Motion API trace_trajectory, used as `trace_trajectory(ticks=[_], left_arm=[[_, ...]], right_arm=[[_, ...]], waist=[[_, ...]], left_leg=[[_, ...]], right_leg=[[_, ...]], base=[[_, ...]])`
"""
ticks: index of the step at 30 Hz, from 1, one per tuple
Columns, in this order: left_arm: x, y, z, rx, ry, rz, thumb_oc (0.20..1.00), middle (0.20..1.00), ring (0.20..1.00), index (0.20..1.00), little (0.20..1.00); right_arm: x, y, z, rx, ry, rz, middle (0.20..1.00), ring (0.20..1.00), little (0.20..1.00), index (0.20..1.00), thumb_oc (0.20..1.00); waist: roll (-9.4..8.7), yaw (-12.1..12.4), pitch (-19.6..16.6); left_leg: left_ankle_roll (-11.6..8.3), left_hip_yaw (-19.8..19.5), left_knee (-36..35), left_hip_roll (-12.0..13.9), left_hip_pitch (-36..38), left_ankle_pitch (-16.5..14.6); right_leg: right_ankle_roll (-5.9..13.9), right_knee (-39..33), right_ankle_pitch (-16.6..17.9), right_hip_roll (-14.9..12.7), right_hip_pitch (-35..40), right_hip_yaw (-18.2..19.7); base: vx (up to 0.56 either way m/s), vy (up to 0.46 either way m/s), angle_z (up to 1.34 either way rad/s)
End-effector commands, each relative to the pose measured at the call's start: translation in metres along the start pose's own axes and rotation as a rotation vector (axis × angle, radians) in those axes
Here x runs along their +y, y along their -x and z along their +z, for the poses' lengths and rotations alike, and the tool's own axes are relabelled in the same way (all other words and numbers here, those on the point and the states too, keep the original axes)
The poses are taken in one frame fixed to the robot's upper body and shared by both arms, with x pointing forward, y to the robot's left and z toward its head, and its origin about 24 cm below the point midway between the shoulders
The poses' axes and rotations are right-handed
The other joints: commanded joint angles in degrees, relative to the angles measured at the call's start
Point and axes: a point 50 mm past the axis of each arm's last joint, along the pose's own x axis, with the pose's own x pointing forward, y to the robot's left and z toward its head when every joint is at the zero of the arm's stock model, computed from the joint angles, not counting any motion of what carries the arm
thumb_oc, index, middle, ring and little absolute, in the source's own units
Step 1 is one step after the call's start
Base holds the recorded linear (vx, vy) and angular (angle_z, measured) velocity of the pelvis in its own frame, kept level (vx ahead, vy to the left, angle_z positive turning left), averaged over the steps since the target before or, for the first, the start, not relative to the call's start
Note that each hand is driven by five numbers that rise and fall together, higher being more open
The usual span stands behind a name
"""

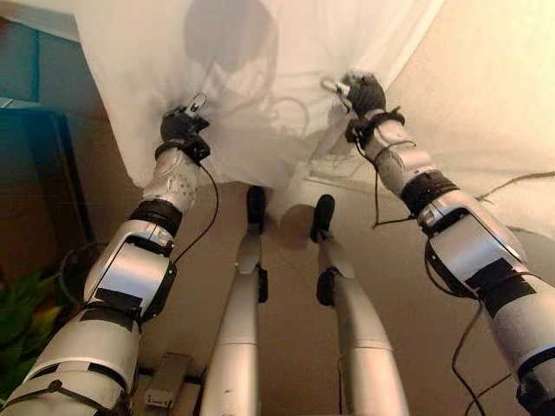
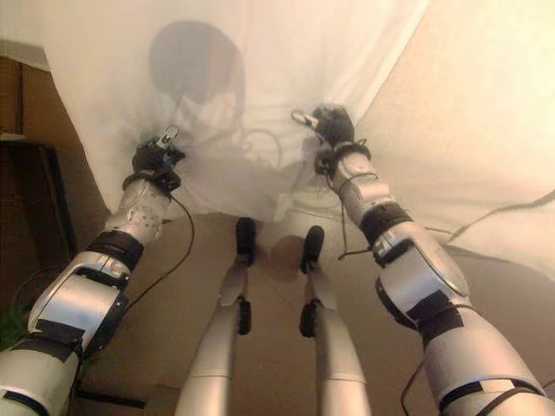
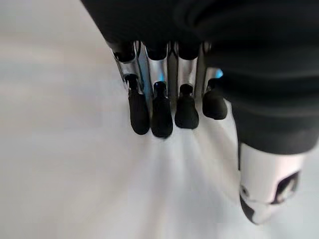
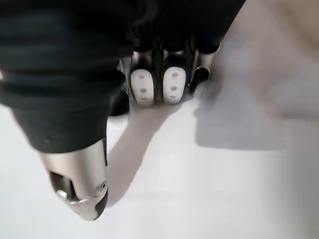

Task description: Make the bed

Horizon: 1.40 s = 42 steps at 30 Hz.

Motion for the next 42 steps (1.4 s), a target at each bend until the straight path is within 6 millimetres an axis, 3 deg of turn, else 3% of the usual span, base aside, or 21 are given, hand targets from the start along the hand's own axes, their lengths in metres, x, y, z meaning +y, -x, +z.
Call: trace_trajectory(ticks=[1,6,7,10,11,15,19,20,21,22,23,24,27,29,30,32,35,38,39,40,42], left_arm=[[0.024,-0.007,0.047,-0.164,-0.002,0.098,1.000,1.000,1.000,1.000,1.000],[0.030,-0.006,0.046,-0.162,-0.023,0.116,1.000,1.000,1.000,1.000,1.000],[0.029,-0.006,0.047,-0.166,-0.022,0.114,1.000,1.000,1.000,1.000,1.000],[0.031,-0.005,0.044,-0.162,-0.015,0.115,1.000,1.000,1.000,1.000,1.000],[0.031,-0.005,0.044,-0.161,-0.015,0.115,1.000,1.000,1.000,1.000,1.000],[0.042,-0.003,0.034,-0.137,-0.010,0.142,1.000,1.000,1.000,1.000,1.000],[0.061,0.006,0.010,-0.091,-0.012,0.175,1.000,1.000,1.000,1.000,1.000],[0.084,0.013,-0.008,-0.040,-0.040,0.226,1.000,1.000,1.000,1.000,1.000],[0.084,0.013,-0.009,-0.039,-0.040,0.224,1.000,1.000,1.000,1.000,1.000],[0.112,0.024,-0.028,0.024,-0.065,0.301,1.000,1.000,1.000,1.000,1.000],[0.112,0.025,-0.029,0.024,-0.065,0.300,1.000,1.000,1.000,1.000,1.000],[0.129,0.032,-0.040,0.063,-0.082,0.349,1.000,1.000,1.000,1.000,1.000],[0.171,0.066,-0.084,0.212,-0.123,0.467,1.000,1.000,1.000,1.000,1.000],[0.189,0.089,-0.107,0.281,-0.121,0.519,1.000,1.000,1.000,1.000,1.000],[0.193,0.096,-0.114,0.300,-0.122,0.526,1.000,1.000,1.000,1.000,1.000],[0.212,0.123,-0.137,0.391,-0.112,0.595,1.000,1.000,1.000,1.000,1.000],[0.228,0.157,-0.163,0.496,-0.113,0.650,1.000,1.000,1.000,1.000,1.000],[0.246,0.193,-0.182,0.601,-0.138,0.709,1.000,1.000,1.000,1.000,1.000],[0.255,0.217,-0.193,0.679,-0.192,0.721,1.000,1.000,1.000,1.000,1.000],[0.255,0.217,-0.193,0.679,-0.192,0.720,1.000,1.000,1.000,1.000,1.000],[0.262,0.242,-0.203,0.753,-0.220,0.735,1.000,1.000,1.000,1.000,1.000]], right_arm=[[0.006,0.007,-0.042,0.160,0.190,0.048,1.000,1.000,1.000,1.000,1.000],[0.008,0.020,-0.085,0.308,0.457,0.101,1.000,1.000,1.000,1.000,1.000],[0.008,0.019,-0.084,0.304,0.458,0.099,1.000,1.000,1.000,1.000,1.000],[0.001,0.032,-0.114,0.401,0.472,0.091,1.000,1.000,1.000,1.000,1.000],[0.001,0.033,-0.114,0.401,0.473,0.091,1.000,1.000,1.000,1.000,1.000],[-0.029,0.051,-0.144,0.517,0.382,-0.038,1.000,1.000,1.000,1.000,1.000],[-0.074,0.086,-0.179,0.632,0.260,-0.225,1.000,1.000,1.000,1.000,1.000],[-0.091,0.111,-0.200,0.705,0.223,-0.303,1.000,1.000,1.000,1.000,1.000],[-0.092,0.111,-0.201,0.704,0.223,-0.305,1.000,1.000,1.000,1.000,1.000],[-0.097,0.133,-0.220,0.749,0.199,-0.351,1.000,1.000,1.000,1.000,1.000],[-0.097,0.134,-0.221,0.749,0.199,-0.352,1.000,1.000,1.000,1.000,1.000],[-0.098,0.144,-0.229,0.762,0.178,-0.367,1.000,1.000,1.000,1.000,1.000],[-0.101,0.185,-0.258,0.842,0.128,-0.418,1.000,1.000,1.000,1.000,1.000],[-0.106,0.214,-0.273,0.901,0.078,-0.474,1.000,1.000,1.000,1.000,1.000],[-0.109,0.221,-0.276,0.914,0.068,-0.491,1.000,1.000,1.000,1.000,1.000],[-0.110,0.245,-0.288,0.973,0.019,-0.535,1.000,1.000,1.000,1.000,1.000],[-0.100,0.266,-0.301,1.024,-0.035,-0.543,1.000,1.000,1.000,1.000,1.000],[-0.093,0.289,-0.312,1.094,-0.047,-0.537,1.000,1.000,1.000,1.000,1.000],[-0.086,0.304,-0.318,1.139,-0.051,-0.519,1.000,1.000,1.000,1.000,1.000],[-0.086,0.304,-0.318,1.139,-0.050,-0.519,1.000,1.000,1.000,1.000,1.000],[-0.079,0.316,-0.323,1.175,-0.044,-0.491,1.000,1.000,1.000,1.000,1.000]], waist=[[0.26,0.2,4.4],[-0.02,-0.2,4.4],[-0.13,-0.4,4.4],[-0.05,-0.8,4.4],[-0.05,-0.8,4.4],[0.01,-1.5,4.4],[0.02,-2.2,4.4],[-0.11,-2.6,4.4],[-0.19,-2.7,4.4],[-0.56,-3.2,4.4],[-0.71,-3.3,4.4],[-0.75,-3.3,4.4],[-0.89,-3.7,4.4],[-0.56,-4.0,4.4],[-0.39,-4.0,4.4],[-0.02,-4.2,4.4],[0.40,-4.2,4.4],[0.91,-4.3,0.8],[1.36,-4.3,-2.2],[1.39,-4.3,-2.3],[1.53,-4.2,-5.0]], left_leg=[[-1.17,1.1,3.1,-4.8,0.9,-6.1],[-1.07,1.1,2.4,-5.0,1.2,-5.3],[-0.75,1.6,2.4,-5.2,0.1,-3.9],[-0.75,1.7,1.7,-5.4,0.6,-3.3],[-0.75,1.7,1.6,-5.4,0.7,-3.3],[-0.75,1.7,1.1,-5.6,1.8,-3.1],[-0.55,2.2,1.8,-5.8,3.5,-3.7],[-0.56,2.2,2.6,-5.6,6.2,-5.9],[-0.22,2.8,2.7,-5.8,5.3,-4.7],[0.13,2.9,3.5,-5.5,8.6,-6.9],[0.48,3.5,3.5,-5.7,7.8,-5.7],[0.42,3.3,3.8,-5.3,10.1,-7.3],[0.80,4.5,4.1,-4.8,16.4,-8.2],[0.91,4.6,3.7,-4.8,21.7,-8.6],[1.40,5.0,3.6,-4.9,22.4,-7.2],[1.48,4.8,2.6,-4.9,28.4,-7.5],[1.55,4.8,1.8,-4.9,36.7,-8.3],[1.47,4.5,-0.1,-4.8,42.2,-8.4],[1.40,4.3,-1.8,-4.7,45.2,-8.3],[1.41,4.3,-1.9,-4.7,45.0,-8.1],[1.46,4.3,-3.2,-4.5,48.0,-8.2]], right_leg=[[8.78,-7.4,1.4,-2.3,4.6,0.4],[8.92,-7.9,2.0,-2.3,5.0,0.6],[8.51,-8.0,3.0,-2.7,3.9,0.0],[8.54,-8.3,3.3,-2.7,4.3,0.4],[8.54,-8.3,3.3,-2.7,4.3,0.4],[8.71,-8.6,3.4,-2.7,5.3,0.5],[8.77,-7.8,2.9,-2.9,6.7,0.6],[9.08,-6.2,1.0,-2.7,8.8,1.2],[8.69,-6.2,1.9,-3.0,8.0,0.7],[8.84,-3.9,-0.5,-2.6,10.5,1.4],[8.45,-3.9,0.4,-3.0,9.7,1.0],[8.66,-2.5,-1.5,-2.6,11.3,1.5],[8.10,2.1,-5.1,-3.4,15.5,1.6],[7.62,4.2,-7.2,-3.5,20.0,1.5],[7.03,4.5,-6.3,-3.7,20.4,0.9],[6.75,5.0,-7.8,-3.6,26.1,0.7],[6.50,5.2,-9.2,-3.2,34.4,0.5],[6.53,3.9,-9.9,-3.0,39.9,0.2],[6.71,1.9,-9.7,-2.5,42.9,0.4],[6.70,1.7,-9.5,-2.5,42.8,0.4],[6.80,-0.2,-9.4,-1.9,45.8,0.5]], base=[[-0.03,-0.008,0.05],[-0.03,0.003,0.07],[-0.07,0.025,0.07],[-0.04,0.009,0.05],[-0.03,-0.001,0.05],[0.00,0.000,0.01],[-0.02,0.007,0.01],[-0.04,0.030,0.01],[-0.01,0.047,0.00],[-0.08,0.041,-0.01],[0.01,0.048,-0.03],[0.00,0.043,-0.07],[0.02,0.007,-0.22],[-0.02,-0.028,-0.23],[-0.04,-0.035,-0.12],[0.03,-0.052,-0.01],[0.09,-0.085,0.02],[0.16,-0.107,-0.01],[0.14,-0.097,0.00],[0.15,-0.079,-0.03],[0.12,-0.063,-0.01]])
